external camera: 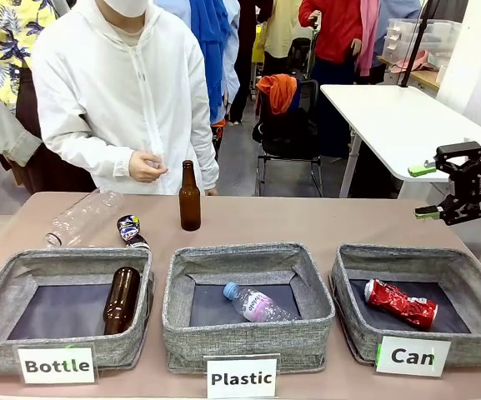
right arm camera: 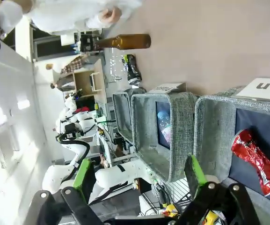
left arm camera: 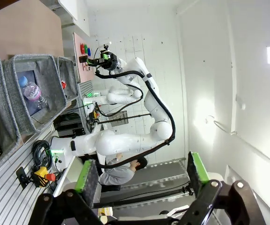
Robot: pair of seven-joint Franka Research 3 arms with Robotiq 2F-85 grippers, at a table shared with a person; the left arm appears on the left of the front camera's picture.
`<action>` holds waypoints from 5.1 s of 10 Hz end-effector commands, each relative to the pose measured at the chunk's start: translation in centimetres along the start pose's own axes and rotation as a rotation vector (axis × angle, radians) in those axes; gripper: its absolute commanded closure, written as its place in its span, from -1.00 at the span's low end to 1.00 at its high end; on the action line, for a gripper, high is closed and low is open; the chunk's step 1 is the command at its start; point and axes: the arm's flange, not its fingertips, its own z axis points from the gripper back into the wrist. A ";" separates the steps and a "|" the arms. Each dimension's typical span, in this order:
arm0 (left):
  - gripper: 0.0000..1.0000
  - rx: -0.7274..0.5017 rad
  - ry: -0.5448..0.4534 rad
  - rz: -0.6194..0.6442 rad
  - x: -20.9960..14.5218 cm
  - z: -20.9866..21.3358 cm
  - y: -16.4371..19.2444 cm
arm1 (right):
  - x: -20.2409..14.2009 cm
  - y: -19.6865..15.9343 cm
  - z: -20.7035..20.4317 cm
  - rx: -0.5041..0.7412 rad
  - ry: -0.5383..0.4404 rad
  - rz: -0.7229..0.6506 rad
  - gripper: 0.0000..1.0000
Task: Sort the can waste into the basket.
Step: Pick up the can waste from the table and place it in the right Fabric basket.
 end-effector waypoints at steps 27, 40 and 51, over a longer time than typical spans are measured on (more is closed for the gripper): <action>-1.00 0.161 -0.176 -0.244 -8.6 16.3 -8.4 | 0.1 0.2 0.4 -0.002 -0.001 0.027 -1.00; -1.00 1.205 0.209 -0.158 11.7 -12.7 -2.0 | 0.1 0.2 0.4 -0.002 -0.001 0.027 -1.00; -1.00 1.310 0.467 -0.242 14.5 -17.7 3.0 | 0.1 0.2 0.4 -0.002 -0.001 0.027 -1.00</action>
